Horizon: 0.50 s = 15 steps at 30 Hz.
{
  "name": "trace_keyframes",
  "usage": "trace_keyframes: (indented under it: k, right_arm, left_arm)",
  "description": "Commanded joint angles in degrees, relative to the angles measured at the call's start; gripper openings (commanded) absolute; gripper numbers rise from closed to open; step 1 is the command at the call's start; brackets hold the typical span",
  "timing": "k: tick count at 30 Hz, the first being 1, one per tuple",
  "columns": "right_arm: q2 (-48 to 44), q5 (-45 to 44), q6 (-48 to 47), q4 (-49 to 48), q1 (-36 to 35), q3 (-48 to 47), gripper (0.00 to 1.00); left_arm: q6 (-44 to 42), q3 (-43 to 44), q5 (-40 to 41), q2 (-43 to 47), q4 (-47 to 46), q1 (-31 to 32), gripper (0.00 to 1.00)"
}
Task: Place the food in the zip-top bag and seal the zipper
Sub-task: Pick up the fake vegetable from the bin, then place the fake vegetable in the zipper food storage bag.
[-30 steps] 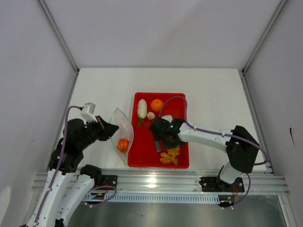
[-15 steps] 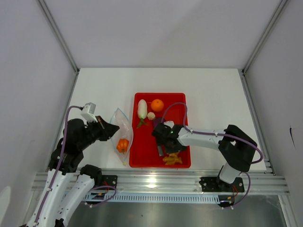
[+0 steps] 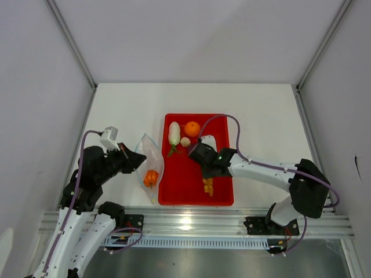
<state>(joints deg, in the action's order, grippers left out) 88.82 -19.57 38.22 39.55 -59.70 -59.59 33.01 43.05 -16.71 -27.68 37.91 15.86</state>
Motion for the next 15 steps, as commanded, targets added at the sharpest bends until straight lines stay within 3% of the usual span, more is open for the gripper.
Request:
trace_keyframes:
  k: [1,4,7,10,12,15]
  right_arm:
    - [-3.6,-4.6,-3.2,-0.1,2.0,-5.3,0.24]
    - [-6.5,-6.4,-6.7,-1.1,2.6,-8.1,0.22]
    - [-8.0,-3.7,-7.4,-0.9,4.8,-9.7,0.11]
    - [-9.4,-2.0,-8.5,-2.9,5.1,-9.8,0.09]
    - [-10.2,-1.6,-8.8,-2.5,5.2,-11.4,0.00]
    - [-11.6,0.6,-8.9,-3.1,5.0,-13.4,0.00]
  left_arm:
    - [0.3,-0.2,-0.1,0.1,0.2,0.1,0.01]
    - [0.6,-0.1,-0.4,0.2,0.5,0.1,0.01]
    - [0.6,0.1,-0.8,0.2,0.6,0.1,0.01]
    - [0.7,0.3,-0.6,0.3,0.8,0.1,0.01]
    - [0.7,0.3,-0.6,0.3,0.9,0.1,0.00]
    - [0.6,0.3,-0.6,0.0,1.0,0.1,0.01]
